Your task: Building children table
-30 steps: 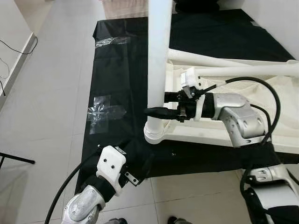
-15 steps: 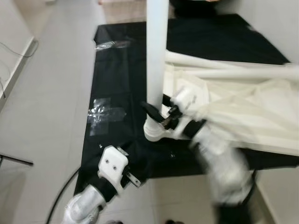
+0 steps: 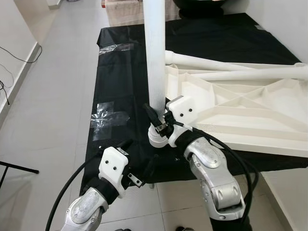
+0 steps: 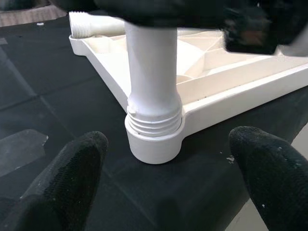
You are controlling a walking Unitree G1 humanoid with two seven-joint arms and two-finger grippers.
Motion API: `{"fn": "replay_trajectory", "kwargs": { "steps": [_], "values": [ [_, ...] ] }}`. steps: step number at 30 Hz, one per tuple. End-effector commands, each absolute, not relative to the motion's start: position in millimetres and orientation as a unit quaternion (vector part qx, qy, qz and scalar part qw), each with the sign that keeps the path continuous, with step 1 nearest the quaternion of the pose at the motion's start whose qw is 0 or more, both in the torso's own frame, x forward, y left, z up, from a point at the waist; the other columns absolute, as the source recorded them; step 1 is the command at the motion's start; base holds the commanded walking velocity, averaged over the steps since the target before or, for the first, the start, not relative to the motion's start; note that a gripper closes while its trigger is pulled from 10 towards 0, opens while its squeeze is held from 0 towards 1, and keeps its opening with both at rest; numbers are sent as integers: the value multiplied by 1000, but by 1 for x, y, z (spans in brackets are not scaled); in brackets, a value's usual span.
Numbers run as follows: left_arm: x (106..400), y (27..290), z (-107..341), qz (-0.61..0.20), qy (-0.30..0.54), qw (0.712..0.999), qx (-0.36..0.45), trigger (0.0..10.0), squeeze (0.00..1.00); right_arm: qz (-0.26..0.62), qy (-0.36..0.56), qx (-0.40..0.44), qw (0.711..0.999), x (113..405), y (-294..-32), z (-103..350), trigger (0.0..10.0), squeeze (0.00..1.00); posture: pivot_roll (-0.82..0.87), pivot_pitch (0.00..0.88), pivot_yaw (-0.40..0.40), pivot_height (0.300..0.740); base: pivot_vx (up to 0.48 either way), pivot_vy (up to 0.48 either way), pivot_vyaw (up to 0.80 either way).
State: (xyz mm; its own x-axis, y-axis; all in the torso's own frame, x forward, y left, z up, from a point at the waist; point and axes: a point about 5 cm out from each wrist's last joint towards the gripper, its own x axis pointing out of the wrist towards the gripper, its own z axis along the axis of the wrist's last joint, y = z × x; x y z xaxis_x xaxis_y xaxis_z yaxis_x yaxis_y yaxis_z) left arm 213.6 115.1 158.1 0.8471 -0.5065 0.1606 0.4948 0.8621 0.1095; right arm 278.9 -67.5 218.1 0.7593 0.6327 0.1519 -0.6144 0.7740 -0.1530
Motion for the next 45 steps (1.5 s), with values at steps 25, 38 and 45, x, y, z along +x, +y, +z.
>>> {"fn": "replay_trajectory", "kwargs": {
  "steps": [25, 38, 45],
  "values": [
    [203, 113, 154, -250, -80, 965, 29, 10000, 0, 637, -96, -113, 757, 341, -97, 286, 10000, 0, 78, 250, -25, 740, 0, 0, 0],
    [202, 113, 154, -248, -78, 965, 32, 10000, 0, 700, -75, -110, 702, 347, -106, 287, 0, 0, 78, 251, -19, 740, 0, 0, 0],
    [203, 112, 153, -251, -78, 964, 31, 10000, 0, 705, -56, -108, 699, 341, -116, 274, 0, 0, 66, 244, -24, 740, 0, 0, 0]
  ]
}}
